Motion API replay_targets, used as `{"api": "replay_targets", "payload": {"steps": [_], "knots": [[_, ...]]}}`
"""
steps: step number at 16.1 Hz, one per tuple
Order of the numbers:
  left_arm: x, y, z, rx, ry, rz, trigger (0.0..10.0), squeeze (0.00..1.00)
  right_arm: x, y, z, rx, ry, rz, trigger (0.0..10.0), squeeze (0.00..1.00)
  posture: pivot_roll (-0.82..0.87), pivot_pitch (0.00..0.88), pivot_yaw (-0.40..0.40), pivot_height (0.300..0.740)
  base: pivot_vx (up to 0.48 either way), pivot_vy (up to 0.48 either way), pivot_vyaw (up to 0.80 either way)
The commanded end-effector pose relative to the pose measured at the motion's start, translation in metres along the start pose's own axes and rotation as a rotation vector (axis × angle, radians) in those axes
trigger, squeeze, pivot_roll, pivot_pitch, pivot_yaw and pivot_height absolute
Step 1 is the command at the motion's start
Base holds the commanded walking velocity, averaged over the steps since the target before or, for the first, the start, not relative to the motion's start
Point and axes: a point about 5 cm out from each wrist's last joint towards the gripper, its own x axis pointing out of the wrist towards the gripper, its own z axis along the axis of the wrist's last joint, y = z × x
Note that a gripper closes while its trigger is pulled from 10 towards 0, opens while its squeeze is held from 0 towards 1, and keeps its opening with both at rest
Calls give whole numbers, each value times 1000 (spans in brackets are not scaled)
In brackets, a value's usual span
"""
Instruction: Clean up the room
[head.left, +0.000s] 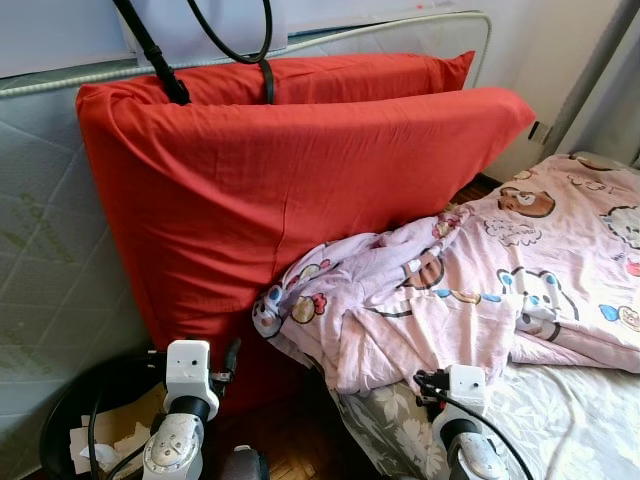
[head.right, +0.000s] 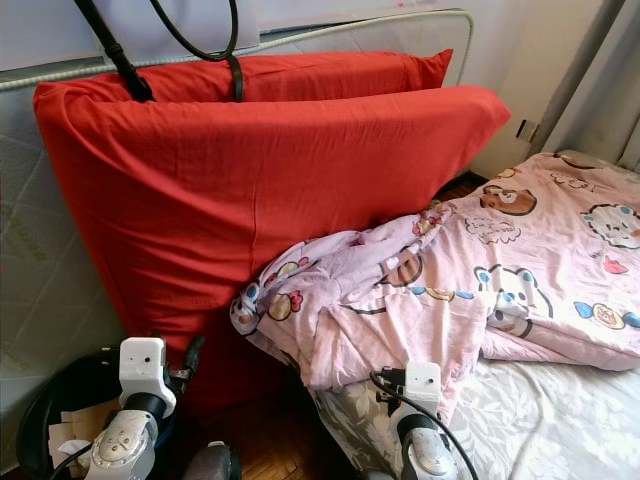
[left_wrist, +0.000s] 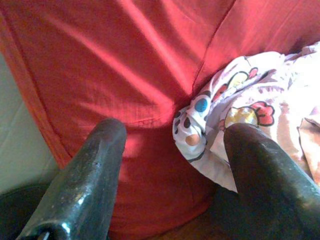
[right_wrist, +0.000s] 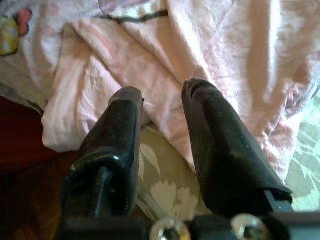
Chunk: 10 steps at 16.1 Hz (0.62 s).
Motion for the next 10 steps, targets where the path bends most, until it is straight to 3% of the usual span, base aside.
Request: {"api": "replay_targets", "payload": {"steps": [1, 10], "knots": [[2, -3, 3, 2, -3, -18, 10000, 0, 1, -3, 0, -9, 12, -9, 10000, 0, 66, 0, -39, 631, 0, 0, 0], [3, -9, 7, 11, -17, -44, 10000, 0, 0, -3, 1, 5, -6, -5, 10000, 0, 66, 0, -37, 621, 0, 0, 0]]}}
